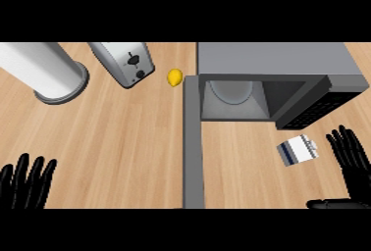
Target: Pick up the milk, place it into the microwave and close the microwave
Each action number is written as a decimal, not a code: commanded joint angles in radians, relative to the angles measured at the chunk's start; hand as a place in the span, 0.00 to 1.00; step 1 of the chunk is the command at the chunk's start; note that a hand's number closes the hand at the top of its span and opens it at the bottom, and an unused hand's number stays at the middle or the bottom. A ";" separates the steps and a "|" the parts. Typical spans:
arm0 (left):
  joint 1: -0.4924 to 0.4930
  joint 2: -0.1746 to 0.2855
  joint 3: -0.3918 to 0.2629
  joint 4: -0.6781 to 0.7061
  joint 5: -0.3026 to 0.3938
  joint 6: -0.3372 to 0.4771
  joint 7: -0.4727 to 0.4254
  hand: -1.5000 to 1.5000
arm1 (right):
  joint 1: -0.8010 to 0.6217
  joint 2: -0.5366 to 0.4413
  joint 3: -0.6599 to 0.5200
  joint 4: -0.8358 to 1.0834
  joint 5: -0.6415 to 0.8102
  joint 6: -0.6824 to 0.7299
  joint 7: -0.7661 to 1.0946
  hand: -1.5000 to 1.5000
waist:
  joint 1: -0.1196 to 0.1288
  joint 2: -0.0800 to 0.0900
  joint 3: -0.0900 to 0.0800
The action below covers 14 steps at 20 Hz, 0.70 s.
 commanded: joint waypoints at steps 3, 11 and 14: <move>0.031 0.005 0.020 0.016 0.009 -0.044 -0.034 0.00 | -0.097 -0.002 -0.019 0.235 0.097 -0.096 -0.124 0.00 | 0.000 0.000 0.000; 0.034 0.005 0.051 0.048 0.027 -0.075 -0.069 0.00 | -0.272 -0.083 -0.044 0.654 0.165 -0.127 -0.363 0.00 | 0.001 0.001 0.000; 0.113 0.001 0.043 0.031 0.020 -0.111 -0.114 0.00 | -0.265 -0.086 -0.024 0.757 0.199 -0.127 -0.491 0.00 | 0.004 0.001 0.000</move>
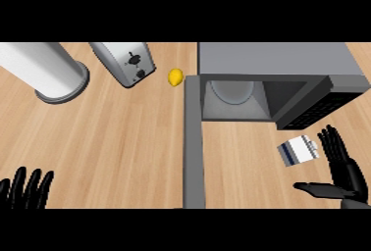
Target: Pick up the milk, place it into the microwave and close the microwave
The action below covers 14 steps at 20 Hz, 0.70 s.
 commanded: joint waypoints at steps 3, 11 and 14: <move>0.048 -0.009 -0.076 -0.035 -0.045 0.042 -0.022 0.00 | -0.068 -0.023 0.004 0.232 0.042 -0.024 -0.211 0.00 | 0.002 0.000 0.001; 0.085 0.003 -0.015 -0.018 -0.006 -0.025 -0.057 0.00 | -0.125 -0.040 0.018 0.349 0.061 -0.053 -0.281 0.00 | 0.004 0.000 0.001; 0.077 -0.008 -0.032 -0.033 -0.009 -0.014 -0.050 0.00 | -0.161 -0.083 0.015 0.414 0.071 -0.023 -0.306 0.00 | 0.011 0.003 0.002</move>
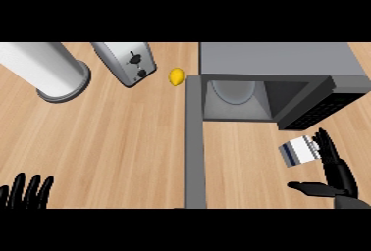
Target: Pick up the milk, place it into the microwave and close the microwave
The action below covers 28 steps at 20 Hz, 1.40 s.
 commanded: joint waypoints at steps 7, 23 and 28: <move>0.041 -0.004 0.015 0.013 0.012 -0.036 -0.035 0.00 | -0.021 -0.028 0.026 0.060 0.015 0.104 -0.186 0.00 | 0.000 0.000 0.000; 0.005 0.026 0.037 0.031 0.022 -0.041 -0.028 0.00 | -0.180 0.022 0.001 0.109 0.011 -0.136 -0.100 1.00 | 0.015 0.005 0.001; 0.018 0.009 0.016 0.065 0.002 -0.055 -0.058 0.00 | -0.163 0.039 -0.038 0.116 -0.013 -0.218 -0.152 1.00 | 0.018 0.006 0.001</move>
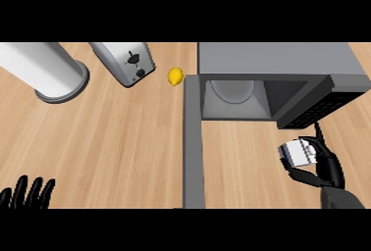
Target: Pick up the milk, place it into the microwave and close the microwave
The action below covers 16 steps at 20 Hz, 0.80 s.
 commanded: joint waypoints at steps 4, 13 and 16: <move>0.020 -0.005 -0.028 -0.058 -0.009 0.013 0.038 0.00 | -0.118 0.139 -0.029 -0.022 -0.019 -0.227 -0.029 1.00 | 0.016 -0.004 -0.002; -0.003 -0.017 -0.001 0.035 -0.020 0.001 -0.013 0.00 | -0.158 0.212 -0.059 -0.080 -0.066 -0.237 -0.051 1.00 | 0.001 -0.008 -0.005; 0.069 0.015 0.020 -0.052 0.047 -0.040 0.016 0.00 | -0.090 0.248 -0.039 -0.098 -0.061 -0.220 -0.097 1.00 | 0.001 -0.011 -0.005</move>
